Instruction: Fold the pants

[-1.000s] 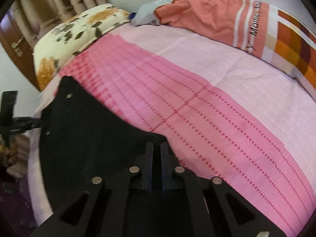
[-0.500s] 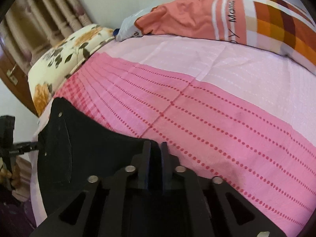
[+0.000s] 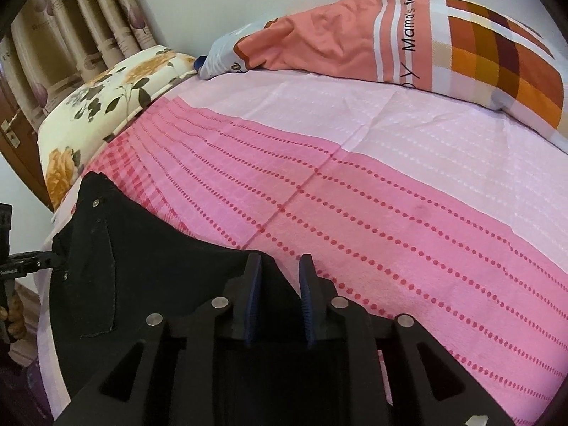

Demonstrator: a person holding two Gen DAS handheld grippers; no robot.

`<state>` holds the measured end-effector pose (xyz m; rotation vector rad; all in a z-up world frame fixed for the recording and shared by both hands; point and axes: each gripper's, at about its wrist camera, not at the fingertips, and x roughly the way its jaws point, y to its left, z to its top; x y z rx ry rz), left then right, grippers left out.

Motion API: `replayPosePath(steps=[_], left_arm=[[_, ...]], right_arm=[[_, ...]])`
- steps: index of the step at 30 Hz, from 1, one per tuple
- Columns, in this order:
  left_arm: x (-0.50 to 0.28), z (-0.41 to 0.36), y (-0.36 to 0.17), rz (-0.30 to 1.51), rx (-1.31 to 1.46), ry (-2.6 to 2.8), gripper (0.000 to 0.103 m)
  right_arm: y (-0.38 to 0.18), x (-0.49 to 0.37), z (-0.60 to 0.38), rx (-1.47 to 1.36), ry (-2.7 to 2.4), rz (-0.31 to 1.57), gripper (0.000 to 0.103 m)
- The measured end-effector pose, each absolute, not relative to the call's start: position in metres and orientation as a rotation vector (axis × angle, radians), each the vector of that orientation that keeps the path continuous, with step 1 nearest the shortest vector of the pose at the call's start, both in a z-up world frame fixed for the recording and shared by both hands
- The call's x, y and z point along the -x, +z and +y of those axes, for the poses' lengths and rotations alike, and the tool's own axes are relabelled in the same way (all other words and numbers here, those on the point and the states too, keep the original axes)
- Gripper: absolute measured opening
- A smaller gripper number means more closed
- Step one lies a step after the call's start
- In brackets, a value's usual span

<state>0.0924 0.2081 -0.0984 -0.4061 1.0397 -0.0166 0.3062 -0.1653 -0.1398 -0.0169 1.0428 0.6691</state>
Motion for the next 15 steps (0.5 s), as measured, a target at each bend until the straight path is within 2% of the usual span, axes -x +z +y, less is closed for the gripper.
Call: replayPosePath(steps=[5, 8, 9, 10, 11, 15], left_arm=[[-0.091, 0.211, -0.098, 1.029, 0.41, -0.046, 0.032], [-0.091, 0.214, -0.095, 1.029, 0.415, -0.041, 0.036], [-0.09, 0.215, -0.093, 1.026, 0.408, -0.031, 0.044], [-0.088, 0.217, -0.09, 1.022, 0.385, -0.001, 0.062], [-0.086, 0.221, -0.086, 1.011, 0.355, 0.047, 0.069], [-0.079, 0.236, -0.072, 0.961, 0.347, 0.123, 0.072]], right_arm=[[-0.14, -0.306, -0.167, 0.012, 0.663, 1.039, 0.018], [-0.14, -0.305, -0.166, 0.012, 0.659, 1.037, 0.019], [-0.14, -0.304, -0.166, 0.017, 0.657, 1.035, 0.019], [-0.139, -0.303, -0.165, 0.019, 0.656, 1.034, 0.019], [-0.14, -0.304, -0.166, 0.018, 0.656, 1.035, 0.019], [-0.139, -0.304, -0.166, 0.018, 0.657, 1.035, 0.02]])
